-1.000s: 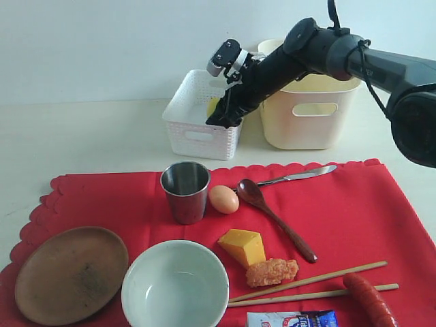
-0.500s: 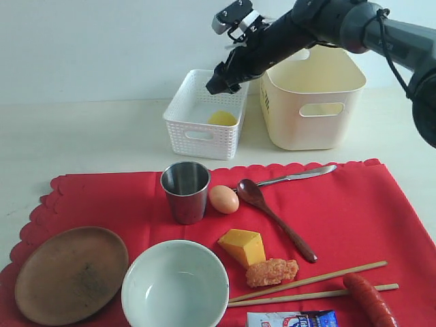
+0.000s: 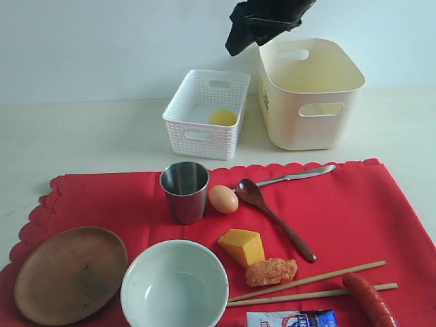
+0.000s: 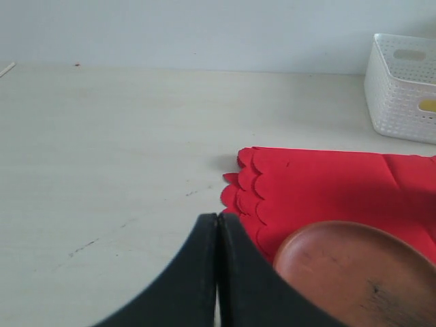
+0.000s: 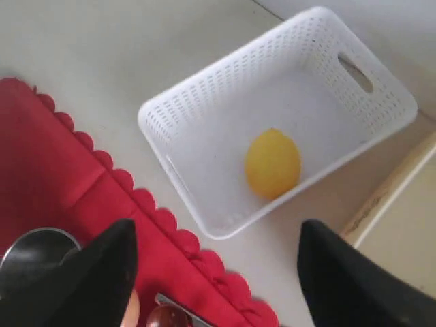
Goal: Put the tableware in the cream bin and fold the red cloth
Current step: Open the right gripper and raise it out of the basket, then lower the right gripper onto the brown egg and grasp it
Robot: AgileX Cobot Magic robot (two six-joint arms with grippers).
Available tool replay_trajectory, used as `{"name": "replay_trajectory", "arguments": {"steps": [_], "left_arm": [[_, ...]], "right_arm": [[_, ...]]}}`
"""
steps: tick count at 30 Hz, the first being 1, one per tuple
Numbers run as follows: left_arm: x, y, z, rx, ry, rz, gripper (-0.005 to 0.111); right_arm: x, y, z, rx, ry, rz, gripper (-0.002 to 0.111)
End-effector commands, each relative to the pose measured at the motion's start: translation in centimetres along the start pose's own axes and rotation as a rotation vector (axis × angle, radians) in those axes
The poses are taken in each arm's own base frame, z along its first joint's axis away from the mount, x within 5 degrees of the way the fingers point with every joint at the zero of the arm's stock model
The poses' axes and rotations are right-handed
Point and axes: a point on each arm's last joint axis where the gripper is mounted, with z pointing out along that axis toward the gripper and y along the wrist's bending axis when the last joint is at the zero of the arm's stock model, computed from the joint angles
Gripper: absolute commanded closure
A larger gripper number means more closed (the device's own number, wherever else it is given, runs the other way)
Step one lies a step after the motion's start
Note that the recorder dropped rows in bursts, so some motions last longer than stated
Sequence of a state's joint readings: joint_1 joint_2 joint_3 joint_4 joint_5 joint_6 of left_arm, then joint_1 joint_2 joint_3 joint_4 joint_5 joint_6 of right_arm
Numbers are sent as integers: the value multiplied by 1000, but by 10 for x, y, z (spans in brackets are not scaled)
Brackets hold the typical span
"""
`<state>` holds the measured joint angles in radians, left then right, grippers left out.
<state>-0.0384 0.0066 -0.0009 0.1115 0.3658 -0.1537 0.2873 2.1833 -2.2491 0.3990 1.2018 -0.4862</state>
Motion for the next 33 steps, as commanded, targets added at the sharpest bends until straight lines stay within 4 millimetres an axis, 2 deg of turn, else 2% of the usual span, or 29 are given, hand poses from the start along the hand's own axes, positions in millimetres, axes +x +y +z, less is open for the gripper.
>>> {"name": "replay_trajectory", "arguments": {"steps": [1, 5, 9, 14, 17, 21, 25, 29, 33], "left_arm": [[-1, 0, 0, -3, -15, -5, 107], [-1, 0, 0, -3, -15, -5, 107], [-1, 0, 0, -3, -15, -5, 107], [-1, 0, 0, -3, -15, -5, 107], [-1, 0, 0, -3, -15, -5, 107], [-1, 0, 0, -3, -15, -5, 107], [-1, 0, 0, -3, -15, -5, 107], [-1, 0, 0, -3, -15, -5, 107], [-1, 0, 0, -3, -15, -5, 107]], "right_arm": [[7, 5, -21, 45, 36, 89, 44], [24, 14, -23, 8, 91, 84, 44], [50, 25, -24, -41, 165, 57, 44], [77, 40, -17, -130, 125, -53, 44], [92, 47, -6, -202, 101, -146, 44], [108, 56, 15, -308, 69, -319, 44], [116, 62, 40, -336, 67, -446, 44], [124, 69, 70, -369, 108, -474, 44], [130, 70, 101, -308, 145, -487, 44]]}}
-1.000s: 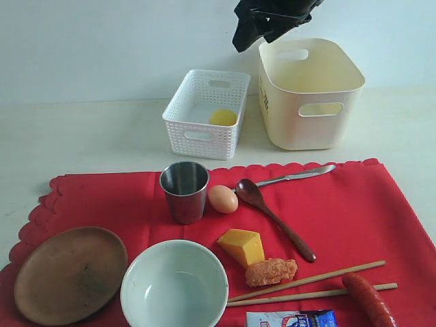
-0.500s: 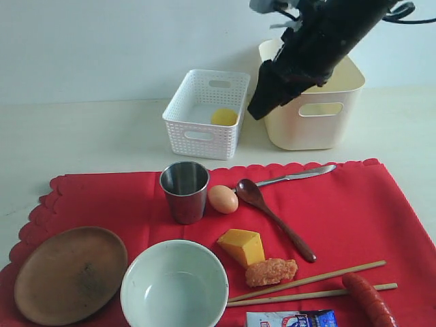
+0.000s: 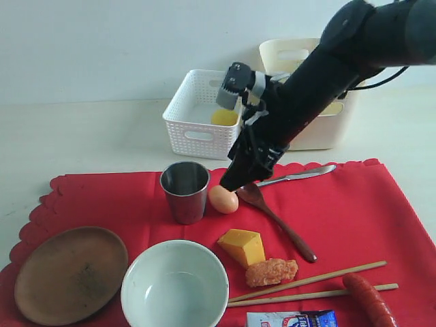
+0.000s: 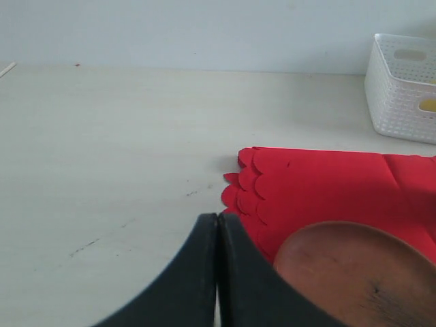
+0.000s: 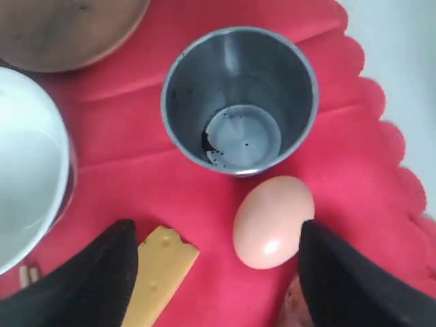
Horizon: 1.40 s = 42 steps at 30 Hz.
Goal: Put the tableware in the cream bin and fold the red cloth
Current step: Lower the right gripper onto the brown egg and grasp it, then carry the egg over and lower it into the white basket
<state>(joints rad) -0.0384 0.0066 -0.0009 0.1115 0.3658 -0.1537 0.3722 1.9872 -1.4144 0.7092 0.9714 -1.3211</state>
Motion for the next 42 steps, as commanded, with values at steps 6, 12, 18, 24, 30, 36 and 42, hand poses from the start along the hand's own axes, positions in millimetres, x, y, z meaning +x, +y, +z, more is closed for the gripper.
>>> {"name": "replay_trajectory", "arguments": {"steps": [6, 12, 18, 24, 30, 36, 42], "left_arm": [[-1, 0, 0, -3, -15, -5, 107], [-1, 0, 0, -3, -15, -5, 107], [-1, 0, 0, -3, -15, -5, 107], [-1, 0, 0, -3, -15, -5, 107], [-1, 0, 0, -3, -15, -5, 107], [-1, 0, 0, -3, -15, -5, 107], [-1, 0, 0, -3, -15, -5, 107]], "right_arm": [[6, -13, 51, 161, 107, 8, 44], [12, -18, 60, 177, 129, 39, 44], [17, -21, 70, 171, 128, 69, 44], [23, -24, 81, 171, 125, 106, 45], [17, -28, 82, 204, 50, 173, 77], [15, -27, 77, 210, 50, 157, 108], [0, -18, 53, 213, 28, 139, 108]]}}
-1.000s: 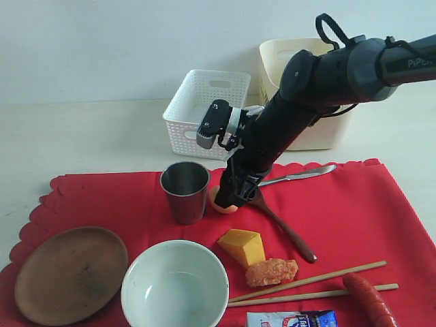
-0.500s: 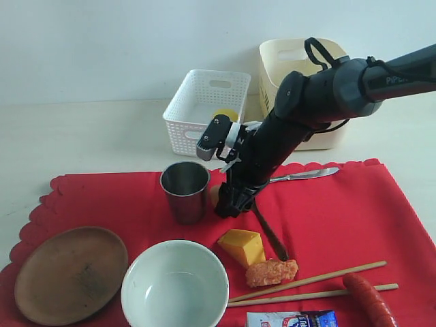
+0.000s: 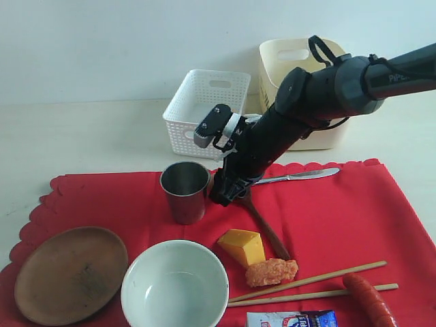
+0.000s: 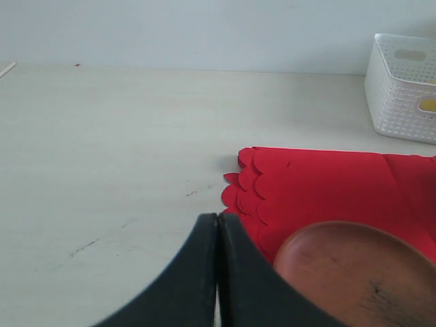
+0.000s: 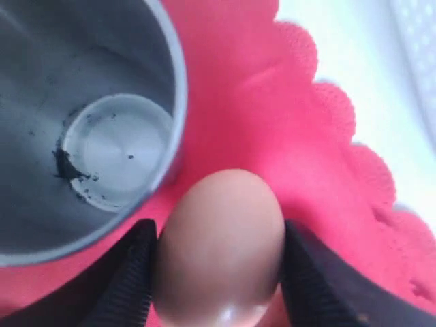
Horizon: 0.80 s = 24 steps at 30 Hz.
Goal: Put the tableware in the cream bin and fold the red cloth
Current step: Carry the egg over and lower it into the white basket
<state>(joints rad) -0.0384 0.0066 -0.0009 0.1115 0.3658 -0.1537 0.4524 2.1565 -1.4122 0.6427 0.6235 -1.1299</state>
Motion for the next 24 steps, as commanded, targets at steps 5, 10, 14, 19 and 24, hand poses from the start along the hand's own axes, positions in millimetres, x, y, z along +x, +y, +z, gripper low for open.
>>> {"name": "replay_trajectory", "arguments": {"steps": [5, 10, 14, 19, 24], "left_arm": [[-1, 0, 0, -3, -15, -5, 107], [-1, 0, 0, -3, -15, -5, 107], [-1, 0, 0, -3, -15, -5, 107], [-1, 0, 0, -3, -15, -5, 107], [-1, 0, 0, -3, -15, -5, 107]], "right_arm": [[-18, 5, -53, 88, -7, -31, 108], [-27, 6, -88, 181, -19, -32, 108], [-36, 13, -116, 218, -77, -47, 108], [-48, 21, -154, 288, -174, -73, 108], [-58, 29, -180, 318, -298, -10, 108]]}}
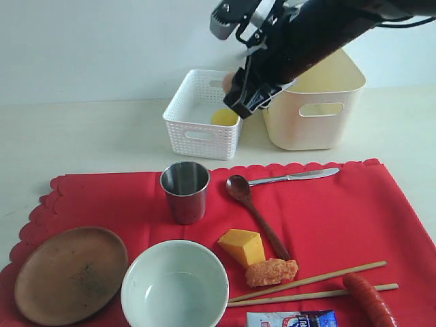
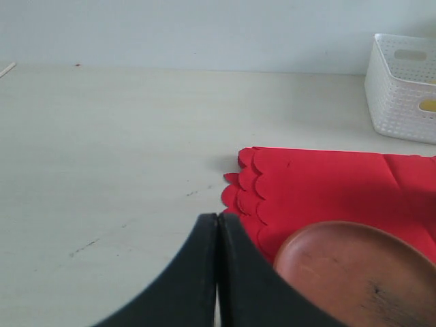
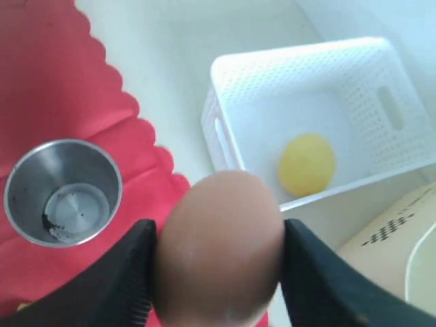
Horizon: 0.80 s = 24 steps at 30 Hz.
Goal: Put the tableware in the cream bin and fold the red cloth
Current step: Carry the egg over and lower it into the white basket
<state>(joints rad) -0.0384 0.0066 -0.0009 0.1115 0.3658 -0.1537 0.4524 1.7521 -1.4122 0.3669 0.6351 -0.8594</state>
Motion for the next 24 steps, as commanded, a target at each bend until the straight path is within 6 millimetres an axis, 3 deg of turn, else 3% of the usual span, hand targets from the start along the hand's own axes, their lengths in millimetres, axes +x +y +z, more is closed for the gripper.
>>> {"name": "replay_trajectory", "arguments": {"steps": [1, 7, 13, 18, 24], "left_arm": [[-1, 0, 0, -3, -15, -5, 107], [-1, 0, 0, -3, -15, -5, 107], [-1, 0, 0, -3, -15, -5, 107], [-1, 0, 0, -3, -15, -5, 107], [-1, 0, 0, -3, -15, -5, 107]], "right_arm": [[-16, -2, -21, 42, -115, 78, 108], [-37, -17, -10, 59, -172, 152, 108], [-49, -39, 30, 104, -213, 233, 108], [-52, -52, 65, 115, -222, 250, 108], [-39, -74, 89, 134, -204, 290, 108]]}}
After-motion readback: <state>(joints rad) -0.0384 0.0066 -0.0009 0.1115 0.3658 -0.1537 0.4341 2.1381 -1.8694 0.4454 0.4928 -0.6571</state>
